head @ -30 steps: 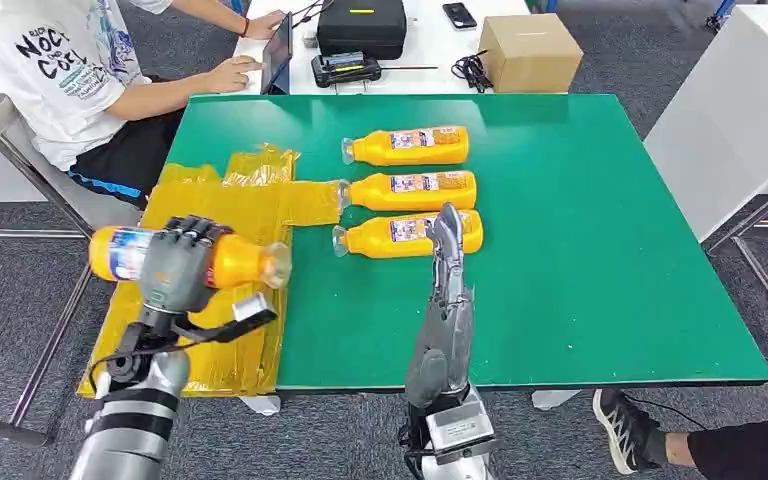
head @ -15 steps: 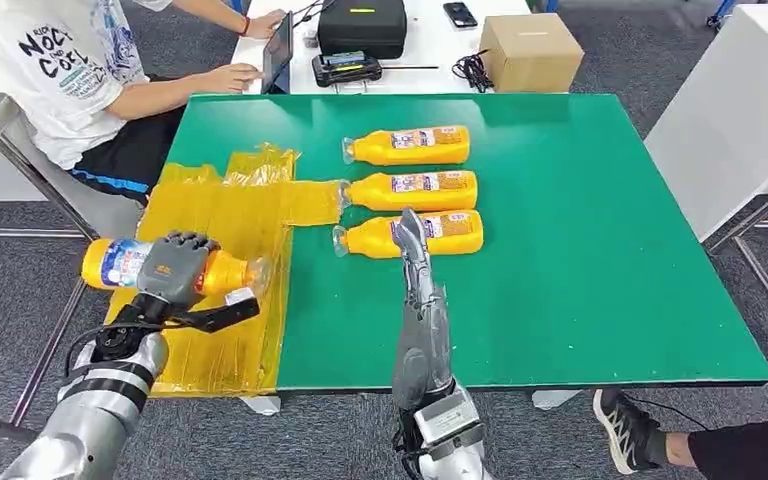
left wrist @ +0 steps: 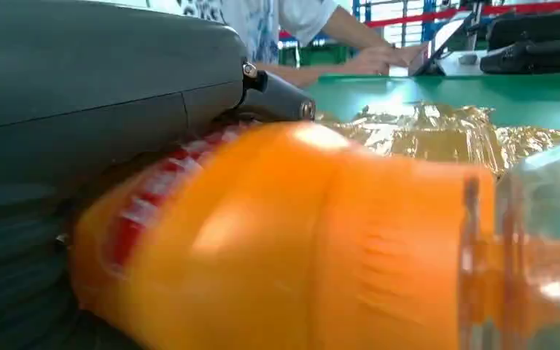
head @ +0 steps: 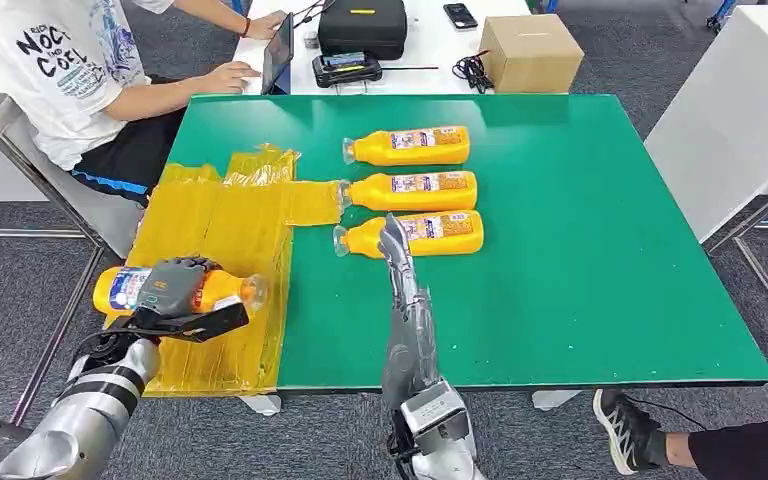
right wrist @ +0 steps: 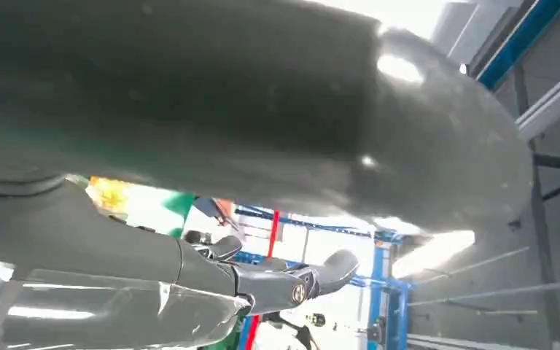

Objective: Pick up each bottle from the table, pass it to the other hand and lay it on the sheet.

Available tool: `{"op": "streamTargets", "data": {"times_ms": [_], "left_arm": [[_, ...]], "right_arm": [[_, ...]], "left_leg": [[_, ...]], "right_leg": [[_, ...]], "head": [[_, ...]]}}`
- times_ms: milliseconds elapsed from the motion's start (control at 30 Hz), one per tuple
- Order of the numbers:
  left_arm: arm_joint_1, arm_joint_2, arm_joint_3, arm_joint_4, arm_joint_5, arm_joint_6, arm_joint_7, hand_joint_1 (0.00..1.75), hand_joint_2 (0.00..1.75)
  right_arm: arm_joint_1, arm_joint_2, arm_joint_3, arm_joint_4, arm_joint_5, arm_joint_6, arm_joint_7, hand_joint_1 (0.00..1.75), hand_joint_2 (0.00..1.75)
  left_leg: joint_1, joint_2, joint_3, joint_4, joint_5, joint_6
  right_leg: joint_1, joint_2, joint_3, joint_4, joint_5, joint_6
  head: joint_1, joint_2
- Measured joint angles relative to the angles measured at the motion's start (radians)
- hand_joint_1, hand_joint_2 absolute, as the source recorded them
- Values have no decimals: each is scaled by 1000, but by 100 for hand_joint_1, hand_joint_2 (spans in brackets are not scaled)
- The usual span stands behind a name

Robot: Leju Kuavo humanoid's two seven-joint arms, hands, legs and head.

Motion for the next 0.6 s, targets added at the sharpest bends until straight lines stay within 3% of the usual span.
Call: {"op": "streamTargets", "data": {"times_ms": [600], "left_arm": [[2, 0, 0, 8, 67, -111, -2, 0, 175]], "right_arm": [[0, 6, -18, 39, 0, 17, 13, 0, 0]], "left_leg": [[0, -1, 2, 0, 0, 0]], "right_leg": [[0, 0, 2, 0, 0, 0]], "head": [[0, 0]]}}
